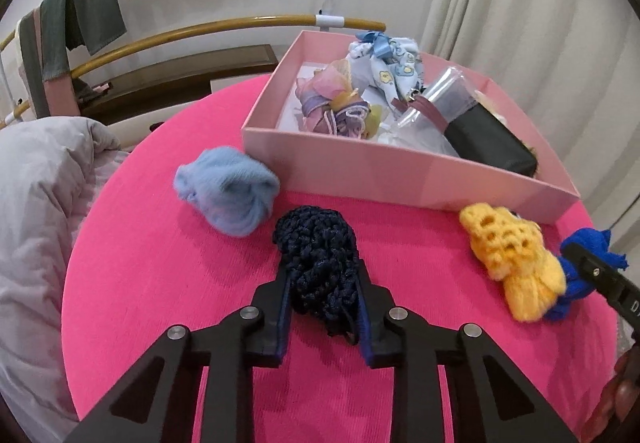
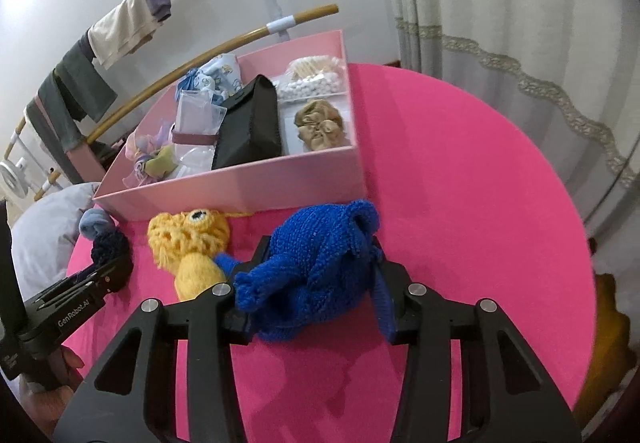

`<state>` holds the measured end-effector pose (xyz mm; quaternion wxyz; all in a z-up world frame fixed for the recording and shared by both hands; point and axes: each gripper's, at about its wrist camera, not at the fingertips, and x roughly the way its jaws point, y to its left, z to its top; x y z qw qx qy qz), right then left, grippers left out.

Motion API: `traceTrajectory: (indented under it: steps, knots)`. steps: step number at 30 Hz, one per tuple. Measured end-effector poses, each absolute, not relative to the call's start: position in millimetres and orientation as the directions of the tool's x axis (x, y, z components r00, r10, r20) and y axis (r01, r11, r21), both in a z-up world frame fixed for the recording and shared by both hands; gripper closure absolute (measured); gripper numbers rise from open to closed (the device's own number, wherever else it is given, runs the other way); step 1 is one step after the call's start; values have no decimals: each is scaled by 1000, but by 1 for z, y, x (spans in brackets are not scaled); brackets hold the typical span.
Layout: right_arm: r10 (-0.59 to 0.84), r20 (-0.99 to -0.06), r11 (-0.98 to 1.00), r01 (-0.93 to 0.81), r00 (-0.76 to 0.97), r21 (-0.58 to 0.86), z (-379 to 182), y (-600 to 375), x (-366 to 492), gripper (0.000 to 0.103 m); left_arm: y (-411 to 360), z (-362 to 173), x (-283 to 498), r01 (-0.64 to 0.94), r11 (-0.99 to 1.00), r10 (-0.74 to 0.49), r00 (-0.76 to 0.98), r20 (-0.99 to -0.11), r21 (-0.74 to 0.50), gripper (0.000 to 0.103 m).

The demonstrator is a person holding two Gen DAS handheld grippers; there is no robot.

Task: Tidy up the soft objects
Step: 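Carry the navy ball and blue knit toy into the pink box with both grippers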

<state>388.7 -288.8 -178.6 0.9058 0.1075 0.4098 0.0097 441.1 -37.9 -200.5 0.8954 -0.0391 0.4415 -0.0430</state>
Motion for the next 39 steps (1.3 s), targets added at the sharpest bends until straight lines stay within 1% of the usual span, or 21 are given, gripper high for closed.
traceTrajectory:
  steps: [6, 16, 28, 39]
  knots:
    - [92, -734, 979, 74, 673, 190, -168, -291, 362, 62, -26, -191, 406, 58, 993, -117, 624, -772, -103, 80]
    - [95, -716, 986, 33, 692, 163, -150, -270, 329, 62, -13, -156, 343, 67, 995, -103, 646, -756, -78, 80]
    - [103, -672, 991, -15, 733, 135, -118, -245, 300, 62, -12, -112, 301, 91, 993, -119, 693, -712, -78, 80]
    - [120, -654, 990, -44, 747, 132, -106, -237, 288, 62, -14, -90, 282, 88, 994, -112, 711, -694, -71, 80]
